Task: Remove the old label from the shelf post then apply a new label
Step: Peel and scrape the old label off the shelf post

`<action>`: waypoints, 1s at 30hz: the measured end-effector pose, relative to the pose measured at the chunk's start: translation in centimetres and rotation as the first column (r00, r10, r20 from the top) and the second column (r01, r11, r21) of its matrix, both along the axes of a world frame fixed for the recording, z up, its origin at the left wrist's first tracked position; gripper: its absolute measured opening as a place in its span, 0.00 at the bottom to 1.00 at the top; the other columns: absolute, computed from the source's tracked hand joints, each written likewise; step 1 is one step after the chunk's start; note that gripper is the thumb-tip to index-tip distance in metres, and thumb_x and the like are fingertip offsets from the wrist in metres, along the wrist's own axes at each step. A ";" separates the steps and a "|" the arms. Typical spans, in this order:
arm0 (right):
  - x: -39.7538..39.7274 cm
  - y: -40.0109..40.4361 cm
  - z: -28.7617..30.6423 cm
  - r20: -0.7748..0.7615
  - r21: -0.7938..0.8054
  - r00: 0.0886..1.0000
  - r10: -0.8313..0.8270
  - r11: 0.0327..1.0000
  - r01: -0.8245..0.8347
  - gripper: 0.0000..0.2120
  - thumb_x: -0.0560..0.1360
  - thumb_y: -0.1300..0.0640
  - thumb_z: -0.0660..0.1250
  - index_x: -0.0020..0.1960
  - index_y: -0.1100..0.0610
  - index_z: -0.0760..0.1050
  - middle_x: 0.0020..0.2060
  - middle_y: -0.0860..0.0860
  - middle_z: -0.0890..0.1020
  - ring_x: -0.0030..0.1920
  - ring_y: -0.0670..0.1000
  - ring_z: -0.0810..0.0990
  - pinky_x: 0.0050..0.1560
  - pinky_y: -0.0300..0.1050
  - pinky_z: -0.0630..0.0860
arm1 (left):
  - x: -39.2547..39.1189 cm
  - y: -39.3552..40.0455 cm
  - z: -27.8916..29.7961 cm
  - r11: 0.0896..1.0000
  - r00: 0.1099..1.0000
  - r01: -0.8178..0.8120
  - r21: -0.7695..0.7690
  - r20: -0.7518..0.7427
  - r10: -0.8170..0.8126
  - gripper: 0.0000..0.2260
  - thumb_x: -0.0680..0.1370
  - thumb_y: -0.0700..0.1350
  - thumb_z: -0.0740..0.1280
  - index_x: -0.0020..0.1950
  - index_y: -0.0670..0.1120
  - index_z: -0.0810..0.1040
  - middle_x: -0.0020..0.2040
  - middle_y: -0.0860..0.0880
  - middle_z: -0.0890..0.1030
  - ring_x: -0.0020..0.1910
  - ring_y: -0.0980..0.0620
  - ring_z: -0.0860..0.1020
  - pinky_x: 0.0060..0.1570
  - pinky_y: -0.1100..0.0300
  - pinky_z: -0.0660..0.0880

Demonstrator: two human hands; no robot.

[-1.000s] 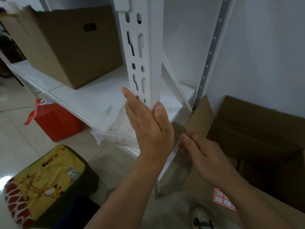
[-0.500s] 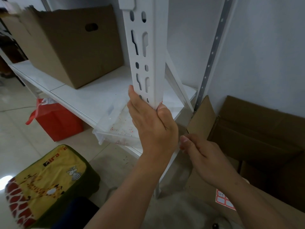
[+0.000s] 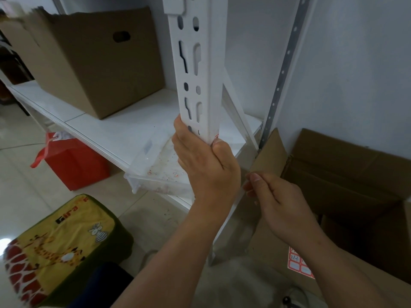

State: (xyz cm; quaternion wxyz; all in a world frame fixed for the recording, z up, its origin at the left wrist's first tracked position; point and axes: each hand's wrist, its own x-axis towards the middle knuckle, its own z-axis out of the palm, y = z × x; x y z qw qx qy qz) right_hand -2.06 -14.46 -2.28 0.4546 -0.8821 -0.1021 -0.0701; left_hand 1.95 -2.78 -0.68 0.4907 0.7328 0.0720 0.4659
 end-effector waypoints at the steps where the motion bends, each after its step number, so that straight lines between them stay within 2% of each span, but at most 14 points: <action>1: 0.1 0.0 0.0 0.011 0.010 1.000 -0.009 1.000 0.009 0.12 0.81 0.50 0.54 0.48 0.46 0.77 0.40 0.43 0.81 0.42 0.41 0.79 0.45 0.51 0.79 | 0.0 0.0 0.0 1.000 1.000 0.004 -0.002 0.001 -0.004 0.27 0.76 0.49 0.52 0.75 0.44 0.53 0.64 0.47 0.65 0.57 0.54 0.66 0.53 0.48 0.76; 7: 0.1 0.2 0.1 0.064 0.061 0.997 -0.032 0.998 0.028 0.10 0.80 0.52 0.56 0.51 0.46 0.77 0.42 0.42 0.82 0.44 0.43 0.80 0.47 0.50 0.79 | -0.1 -0.1 0.2 1.000 1.000 0.001 -0.015 -0.004 -0.002 0.28 0.76 0.48 0.52 0.75 0.42 0.54 0.62 0.48 0.65 0.56 0.52 0.67 0.52 0.46 0.75; 9: 0.2 0.4 0.4 0.106 0.107 0.993 -0.050 0.993 0.039 0.09 0.80 0.52 0.57 0.54 0.44 0.75 0.44 0.40 0.81 0.46 0.42 0.80 0.48 0.42 0.79 | -0.2 0.0 0.2 1.000 1.000 0.018 -0.018 0.006 -0.018 0.28 0.76 0.49 0.53 0.75 0.44 0.54 0.61 0.53 0.63 0.56 0.55 0.66 0.54 0.46 0.75; 11: 0.5 0.9 0.8 0.142 0.186 0.989 -0.042 0.982 0.015 0.13 0.78 0.48 0.55 0.59 0.46 0.74 0.47 0.38 0.80 0.49 0.40 0.79 0.49 0.36 0.78 | -0.3 0.4 0.2 0.998 0.998 0.068 -0.017 0.015 -0.068 0.27 0.76 0.49 0.55 0.74 0.47 0.54 0.62 0.58 0.61 0.56 0.60 0.65 0.55 0.48 0.76; 13: 0.7 1.7 1.2 0.203 0.227 0.979 0.002 0.973 -0.049 0.15 0.79 0.48 0.56 0.63 0.48 0.73 0.50 0.37 0.79 0.51 0.39 0.79 0.51 0.33 0.77 | -0.8 0.8 0.1 0.992 0.992 0.125 -0.011 0.020 -0.125 0.28 0.76 0.48 0.56 0.75 0.45 0.53 0.64 0.56 0.62 0.58 0.59 0.66 0.55 0.55 0.75; 15: 1.2 2.5 1.5 0.334 0.201 0.942 0.028 0.974 -0.101 0.13 0.80 0.51 0.59 0.64 0.49 0.72 0.52 0.39 0.79 0.53 0.40 0.79 0.52 0.33 0.77 | -1.1 1.4 0.0 0.977 0.977 0.211 -0.027 0.021 -0.210 0.29 0.77 0.44 0.57 0.77 0.43 0.53 0.69 0.53 0.63 0.62 0.58 0.67 0.57 0.65 0.72; 16: 1.4 2.9 1.6 0.415 0.167 0.909 0.033 0.980 -0.112 0.14 0.80 0.54 0.59 0.65 0.51 0.72 0.53 0.41 0.79 0.53 0.41 0.79 0.52 0.34 0.77 | -1.2 1.7 0.0 0.963 0.964 0.266 -0.052 0.027 -0.265 0.29 0.77 0.42 0.57 0.77 0.42 0.53 0.72 0.51 0.62 0.65 0.56 0.67 0.61 0.65 0.71; 18: 1.8 3.8 1.5 0.555 0.092 0.831 0.033 0.991 -0.101 0.15 0.80 0.57 0.60 0.65 0.56 0.73 0.54 0.45 0.79 0.55 0.42 0.78 0.54 0.34 0.76 | -1.4 2.4 0.1 0.917 0.925 0.380 -0.119 0.046 -0.377 0.29 0.77 0.42 0.56 0.77 0.42 0.53 0.73 0.44 0.63 0.68 0.48 0.67 0.65 0.51 0.72; 19: 1.9 4.2 1.5 0.606 0.063 0.795 0.029 0.994 -0.085 0.15 0.80 0.58 0.60 0.65 0.58 0.73 0.54 0.48 0.79 0.56 0.41 0.77 0.55 0.32 0.74 | -1.5 2.7 0.2 0.890 0.903 0.429 -0.154 0.057 -0.426 0.29 0.76 0.44 0.56 0.77 0.42 0.54 0.72 0.41 0.63 0.68 0.44 0.68 0.64 0.45 0.73; 20: 2.0 4.6 1.4 0.646 0.044 0.763 0.023 0.997 -0.068 0.14 0.80 0.59 0.61 0.65 0.59 0.73 0.54 0.51 0.81 0.56 0.41 0.76 0.56 0.30 0.72 | -1.6 3.0 0.2 0.862 0.881 0.471 -0.188 0.064 -0.468 0.29 0.76 0.45 0.56 0.77 0.44 0.53 0.72 0.41 0.64 0.68 0.44 0.68 0.64 0.44 0.73; 22: 2.1 5.2 1.3 0.700 0.031 0.714 0.006 0.999 -0.039 0.14 0.80 0.59 0.62 0.63 0.62 0.75 0.54 0.55 0.82 0.56 0.43 0.76 0.57 0.31 0.72 | -1.8 3.5 0.2 0.820 0.848 0.526 -0.227 0.058 -0.527 0.29 0.75 0.44 0.55 0.77 0.45 0.53 0.71 0.43 0.65 0.66 0.51 0.70 0.63 0.53 0.75; 24: 2.2 5.7 1.0 0.732 0.034 0.681 -0.017 0.999 -0.011 0.13 0.79 0.61 0.63 0.61 0.64 0.77 0.53 0.58 0.82 0.54 0.47 0.79 0.57 0.33 0.74 | -1.9 4.0 0.1 0.785 0.816 0.568 -0.247 0.049 -0.576 0.27 0.75 0.42 0.52 0.76 0.44 0.56 0.65 0.48 0.70 0.60 0.59 0.74 0.55 0.64 0.76; 28: 2.5 6.1 0.8 0.741 0.064 0.667 -0.071 0.997 0.035 0.12 0.78 0.63 0.65 0.60 0.66 0.77 0.51 0.58 0.82 0.53 0.48 0.78 0.57 0.31 0.72 | -1.6 4.8 0.1 0.694 0.760 0.617 -0.372 0.051 -0.648 0.24 0.75 0.47 0.50 0.70 0.42 0.64 0.53 0.51 0.77 0.50 0.60 0.78 0.47 0.66 0.76; 30: 2.7 6.2 0.8 0.749 0.067 0.657 -0.079 0.997 0.043 0.11 0.77 0.63 0.66 0.59 0.66 0.78 0.50 0.59 0.83 0.52 0.48 0.78 0.57 0.30 0.72 | -1.5 5.1 0.1 0.674 0.749 0.615 -0.409 0.037 -0.662 0.25 0.76 0.50 0.50 0.70 0.41 0.66 0.53 0.50 0.78 0.51 0.58 0.79 0.49 0.65 0.76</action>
